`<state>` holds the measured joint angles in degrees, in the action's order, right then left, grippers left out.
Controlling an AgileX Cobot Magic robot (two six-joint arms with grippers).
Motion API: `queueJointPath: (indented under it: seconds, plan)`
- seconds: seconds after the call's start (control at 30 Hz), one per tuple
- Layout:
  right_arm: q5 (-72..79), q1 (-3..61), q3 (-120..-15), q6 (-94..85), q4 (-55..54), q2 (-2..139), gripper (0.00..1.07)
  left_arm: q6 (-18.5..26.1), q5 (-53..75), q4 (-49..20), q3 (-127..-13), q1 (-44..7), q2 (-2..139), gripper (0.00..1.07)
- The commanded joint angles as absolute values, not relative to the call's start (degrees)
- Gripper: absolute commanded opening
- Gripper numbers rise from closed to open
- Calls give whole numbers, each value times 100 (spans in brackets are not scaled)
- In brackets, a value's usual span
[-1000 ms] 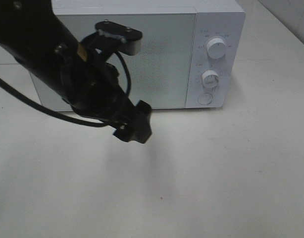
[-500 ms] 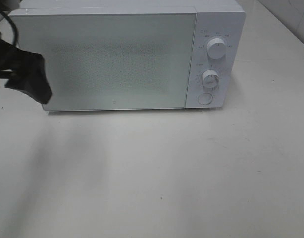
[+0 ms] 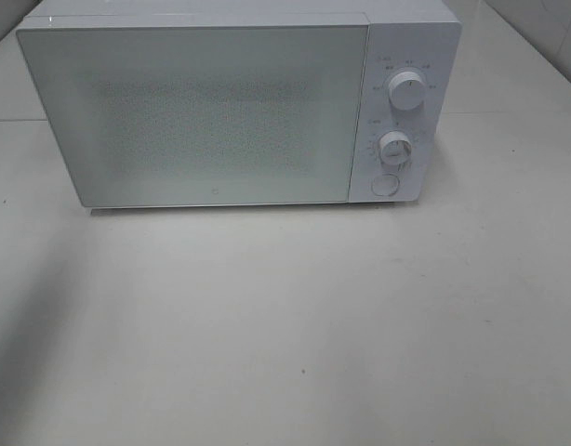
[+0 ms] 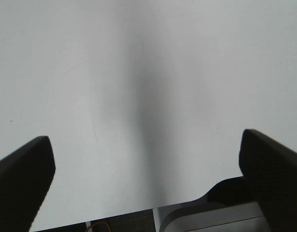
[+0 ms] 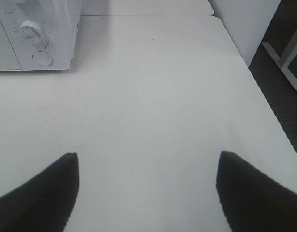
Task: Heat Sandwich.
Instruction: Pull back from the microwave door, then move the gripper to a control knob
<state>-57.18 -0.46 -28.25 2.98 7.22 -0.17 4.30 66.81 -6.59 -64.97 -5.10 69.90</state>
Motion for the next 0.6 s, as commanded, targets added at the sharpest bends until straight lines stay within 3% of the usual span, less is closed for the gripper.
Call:
queueJointPath:
  seconds: [0.03, 0.6]
  plan:
    - [-5701, -69, -2825, 246, 710, -183, 75, 407, 6715, -665, -6360, -498, 6572, 99]
    - [-5701, -69, -2825, 241, 710, -183, 75, 453, 6480, -395, -3816, -498, 3976, 98]
